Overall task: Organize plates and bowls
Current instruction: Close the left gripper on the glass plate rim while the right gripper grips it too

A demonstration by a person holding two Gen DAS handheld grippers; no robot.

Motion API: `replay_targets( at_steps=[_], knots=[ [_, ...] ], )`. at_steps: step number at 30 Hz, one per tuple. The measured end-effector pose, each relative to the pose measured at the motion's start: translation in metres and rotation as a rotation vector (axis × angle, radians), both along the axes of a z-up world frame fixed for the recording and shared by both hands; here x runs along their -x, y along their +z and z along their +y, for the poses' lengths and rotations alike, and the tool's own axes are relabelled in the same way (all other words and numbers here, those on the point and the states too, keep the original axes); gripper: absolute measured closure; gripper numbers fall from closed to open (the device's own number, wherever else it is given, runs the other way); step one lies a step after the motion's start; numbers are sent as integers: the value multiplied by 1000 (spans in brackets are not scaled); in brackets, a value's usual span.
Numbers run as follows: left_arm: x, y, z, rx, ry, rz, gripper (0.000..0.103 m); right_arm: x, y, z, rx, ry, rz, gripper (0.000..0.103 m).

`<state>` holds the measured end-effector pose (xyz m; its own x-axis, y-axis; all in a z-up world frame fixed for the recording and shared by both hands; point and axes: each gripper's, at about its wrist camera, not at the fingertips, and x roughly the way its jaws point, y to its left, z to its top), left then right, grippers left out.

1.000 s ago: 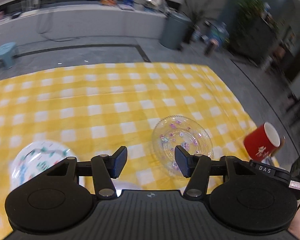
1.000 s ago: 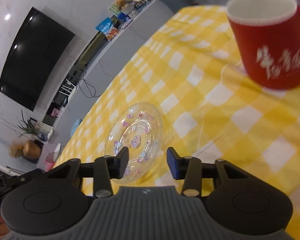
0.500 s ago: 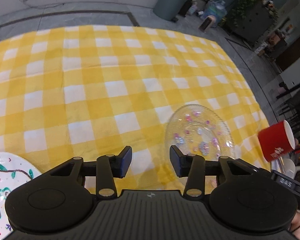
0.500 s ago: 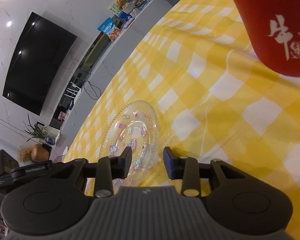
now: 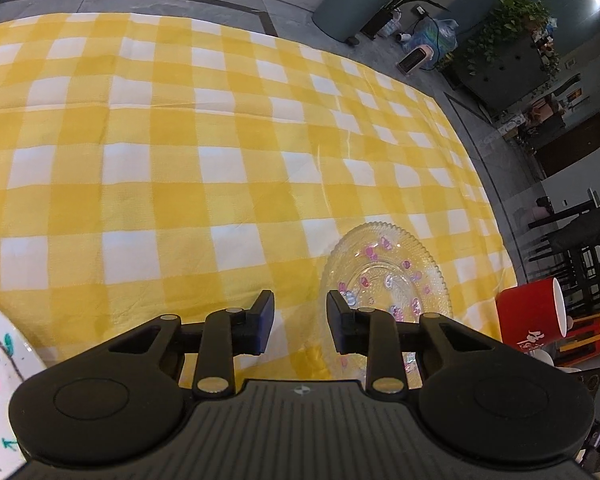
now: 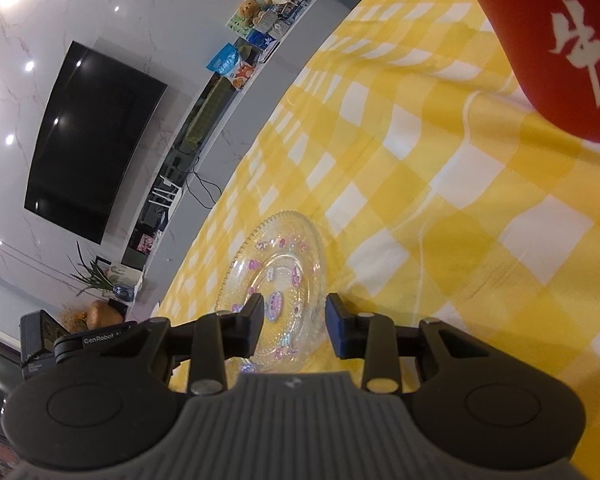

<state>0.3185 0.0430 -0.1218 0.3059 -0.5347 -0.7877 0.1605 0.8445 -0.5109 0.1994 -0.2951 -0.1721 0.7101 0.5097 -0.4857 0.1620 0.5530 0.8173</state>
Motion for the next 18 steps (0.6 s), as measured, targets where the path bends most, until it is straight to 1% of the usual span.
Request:
replay_targets(
  at_steps=[4, 8, 9, 10, 11, 12, 13, 16, 18],
  knots=[
    [-4, -1, -8, 4, -11, 1, 68, -1, 0, 1, -2, -8, 2, 69],
    [-5, -1, -14, 4, -22, -7, 68, -2, 2, 5, 38, 0, -25, 69],
    [-5, -2, -14, 13, -16, -4, 70, -2, 2, 6, 44, -1, -29, 70],
    [-6, -3, -14, 23, -9, 0, 73, -2, 3, 6, 51, -1, -28, 73],
    [-6, -4, -13, 31, 0, 6, 83, -2, 3, 7, 69, -4, -19, 80],
    [-6, -7, -14, 35, 0, 23, 93, -3, 4, 8, 108, -7, -5, 96],
    [-5, -8, -14, 32, 11, 18, 94, -3, 4, 8, 137, -4, -9, 98],
    [-4, -8, -13, 29, 16, 16, 94, -2, 4, 9, 150, -7, -16, 98],
    [-3, -6, -15, 18, 22, 15, 95, -2, 6, 12, 176, 0, -23, 98]
  ],
)
